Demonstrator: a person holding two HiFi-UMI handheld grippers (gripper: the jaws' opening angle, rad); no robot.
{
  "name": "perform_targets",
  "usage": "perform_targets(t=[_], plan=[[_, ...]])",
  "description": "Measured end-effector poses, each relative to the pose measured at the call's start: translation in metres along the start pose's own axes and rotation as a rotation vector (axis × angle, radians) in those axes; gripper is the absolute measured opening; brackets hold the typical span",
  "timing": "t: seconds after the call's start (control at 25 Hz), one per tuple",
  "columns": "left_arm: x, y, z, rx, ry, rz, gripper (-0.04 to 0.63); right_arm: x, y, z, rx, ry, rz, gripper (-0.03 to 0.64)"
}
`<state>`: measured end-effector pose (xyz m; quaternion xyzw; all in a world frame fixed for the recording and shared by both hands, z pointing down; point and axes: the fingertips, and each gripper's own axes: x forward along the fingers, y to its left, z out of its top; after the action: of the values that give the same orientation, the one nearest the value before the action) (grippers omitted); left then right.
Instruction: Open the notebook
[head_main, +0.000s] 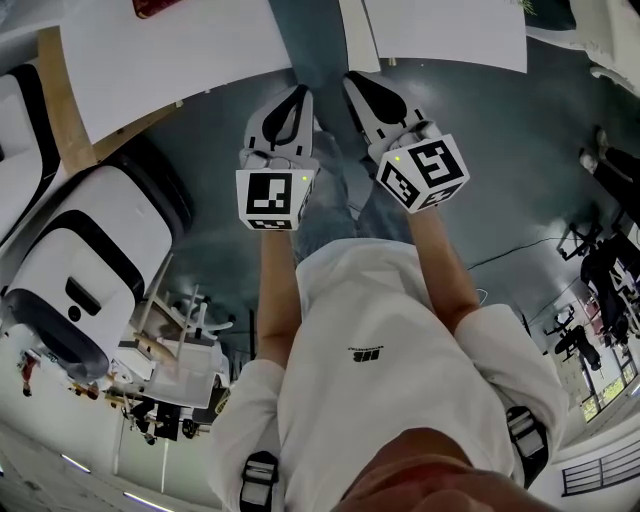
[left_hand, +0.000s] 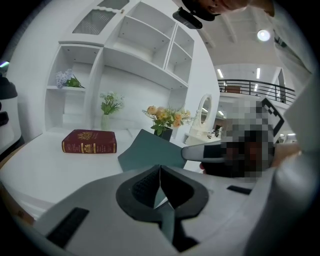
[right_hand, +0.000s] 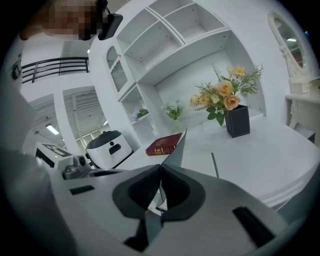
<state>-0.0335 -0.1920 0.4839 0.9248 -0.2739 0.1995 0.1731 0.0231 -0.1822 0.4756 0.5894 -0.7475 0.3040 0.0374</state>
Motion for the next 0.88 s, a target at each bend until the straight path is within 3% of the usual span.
perform_targets(t=[0.88], plan=[[-0.043, 0.040, -0.002, -0.040, -0.044, 0.091, 0.000, 0.030, 0.073, 0.007, -0.124, 0.008, 0.133, 0.005]])
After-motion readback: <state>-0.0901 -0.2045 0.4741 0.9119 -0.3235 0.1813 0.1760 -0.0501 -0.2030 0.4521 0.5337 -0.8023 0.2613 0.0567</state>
